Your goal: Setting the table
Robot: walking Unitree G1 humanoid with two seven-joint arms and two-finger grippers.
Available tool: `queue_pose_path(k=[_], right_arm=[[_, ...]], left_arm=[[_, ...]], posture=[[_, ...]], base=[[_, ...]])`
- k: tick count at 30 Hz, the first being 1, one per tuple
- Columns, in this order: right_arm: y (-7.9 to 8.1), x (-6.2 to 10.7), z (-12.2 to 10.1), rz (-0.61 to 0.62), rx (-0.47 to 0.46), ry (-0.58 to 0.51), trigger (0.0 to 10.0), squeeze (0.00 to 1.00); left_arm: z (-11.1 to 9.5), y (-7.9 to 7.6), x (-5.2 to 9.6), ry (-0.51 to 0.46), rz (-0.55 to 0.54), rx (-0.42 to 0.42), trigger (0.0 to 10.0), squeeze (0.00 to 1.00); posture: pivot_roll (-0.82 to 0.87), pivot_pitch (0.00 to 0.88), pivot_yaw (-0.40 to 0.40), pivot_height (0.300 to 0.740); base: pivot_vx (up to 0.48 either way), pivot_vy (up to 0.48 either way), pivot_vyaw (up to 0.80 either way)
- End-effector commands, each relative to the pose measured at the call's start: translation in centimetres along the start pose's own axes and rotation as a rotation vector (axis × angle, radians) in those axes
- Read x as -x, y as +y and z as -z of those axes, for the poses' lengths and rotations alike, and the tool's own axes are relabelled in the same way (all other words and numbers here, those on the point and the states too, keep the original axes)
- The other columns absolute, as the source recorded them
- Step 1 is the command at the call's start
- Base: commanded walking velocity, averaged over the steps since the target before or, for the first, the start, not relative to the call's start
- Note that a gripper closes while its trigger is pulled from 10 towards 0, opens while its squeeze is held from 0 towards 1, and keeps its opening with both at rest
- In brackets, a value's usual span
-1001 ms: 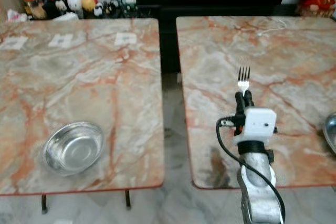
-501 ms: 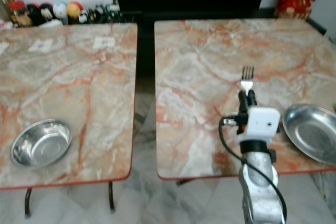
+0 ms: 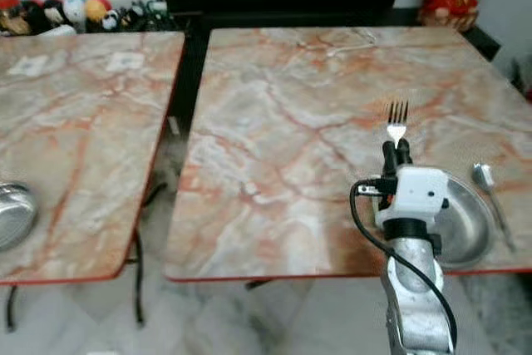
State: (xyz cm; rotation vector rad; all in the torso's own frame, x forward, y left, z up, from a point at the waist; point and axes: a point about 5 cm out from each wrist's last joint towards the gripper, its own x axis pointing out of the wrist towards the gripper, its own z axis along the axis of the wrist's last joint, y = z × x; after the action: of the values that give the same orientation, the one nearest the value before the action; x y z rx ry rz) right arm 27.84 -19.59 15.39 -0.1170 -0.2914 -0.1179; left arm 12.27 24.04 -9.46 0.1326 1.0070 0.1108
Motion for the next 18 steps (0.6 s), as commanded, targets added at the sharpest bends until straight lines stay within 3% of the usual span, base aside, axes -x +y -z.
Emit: queue_pose_path(k=[1, 14, 18], right_arm=[[-0.52, -0.09, -0.25, 0.015, 0.013, -0.009, 10.0, 0.00], [-0.88, -0.37, -0.52, 0.048, -0.005, -0.014, 10.0, 0.00], [-1.13, -0.53, -0.41, 0.064, -0.005, -0.001, 10.0, 0.00]], left_arm=[[0.68, -0.06, 0.14, 0.027, 0.000, -0.017, 10.0, 0.00], [0.56, -0.06, 0.10, 0.027, 0.000, -0.023, 10.0, 0.00], [0.59, -0.06, 0.10, 0.030, -0.003, -0.022, 10.0, 0.00]], posture=[[-0.02, 0.102, -0.011, 0.740], [-0.03, 0.106, -0.008, 0.740], [-0.03, 0.108, -0.008, 0.740]], base=[[0.000, -0.480, 0.00], [0.000, -0.477, 0.00], [0.000, 0.000, 0.00]])
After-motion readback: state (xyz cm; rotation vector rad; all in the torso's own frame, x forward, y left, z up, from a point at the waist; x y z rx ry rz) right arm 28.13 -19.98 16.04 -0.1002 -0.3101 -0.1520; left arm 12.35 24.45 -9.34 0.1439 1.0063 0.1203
